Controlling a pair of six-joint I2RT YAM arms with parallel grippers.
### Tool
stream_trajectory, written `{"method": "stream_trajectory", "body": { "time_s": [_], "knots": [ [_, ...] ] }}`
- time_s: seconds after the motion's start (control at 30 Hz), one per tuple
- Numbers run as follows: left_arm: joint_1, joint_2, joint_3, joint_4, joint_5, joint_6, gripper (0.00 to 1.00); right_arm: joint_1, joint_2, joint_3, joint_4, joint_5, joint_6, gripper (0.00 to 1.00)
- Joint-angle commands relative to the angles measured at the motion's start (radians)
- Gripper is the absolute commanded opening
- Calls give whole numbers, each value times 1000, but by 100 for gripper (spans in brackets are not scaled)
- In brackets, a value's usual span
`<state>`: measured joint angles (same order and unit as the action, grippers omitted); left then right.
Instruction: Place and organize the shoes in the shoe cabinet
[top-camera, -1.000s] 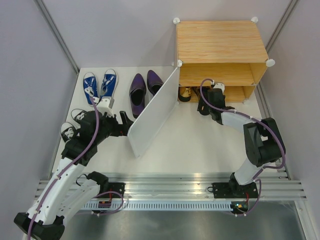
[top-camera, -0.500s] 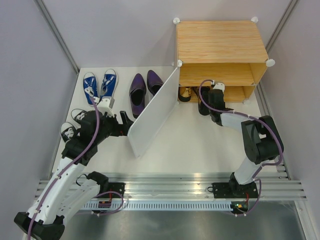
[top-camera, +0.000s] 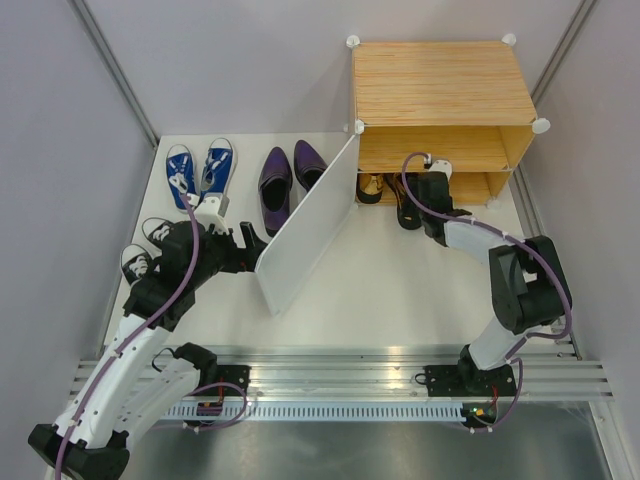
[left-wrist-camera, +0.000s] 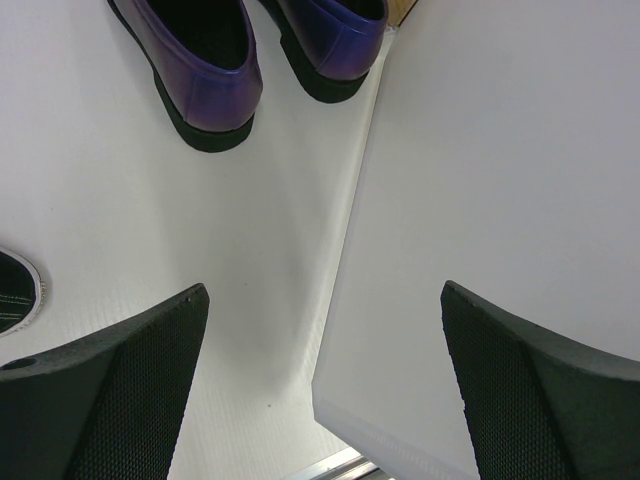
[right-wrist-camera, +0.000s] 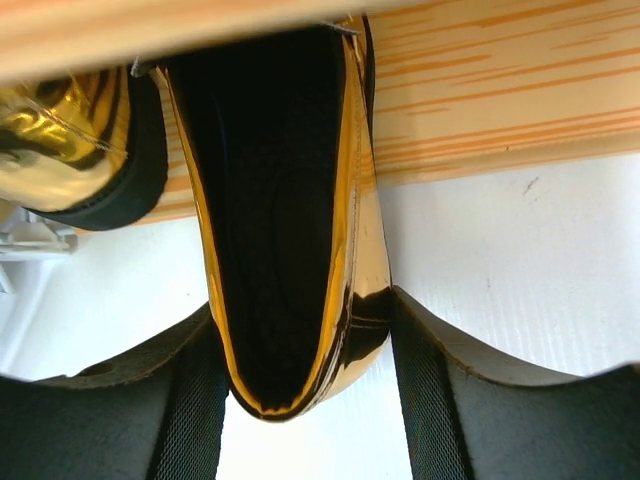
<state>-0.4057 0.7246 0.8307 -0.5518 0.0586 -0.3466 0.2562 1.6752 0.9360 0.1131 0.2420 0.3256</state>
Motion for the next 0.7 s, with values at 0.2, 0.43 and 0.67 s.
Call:
{"method": "stream_trajectory", "body": {
  "time_s": [0.2,0.43,0.67],
  "knots": [
    [-2,-5,8,16,20,34,99,6,-20,182,-69,20,23,8],
    [-2,-4,8,16,20,34,99,6,37,233,-75,74,62,3],
    [-2,1,8,16,20,34,99,6,89,282,-73,102,89,2]
  ]
}}
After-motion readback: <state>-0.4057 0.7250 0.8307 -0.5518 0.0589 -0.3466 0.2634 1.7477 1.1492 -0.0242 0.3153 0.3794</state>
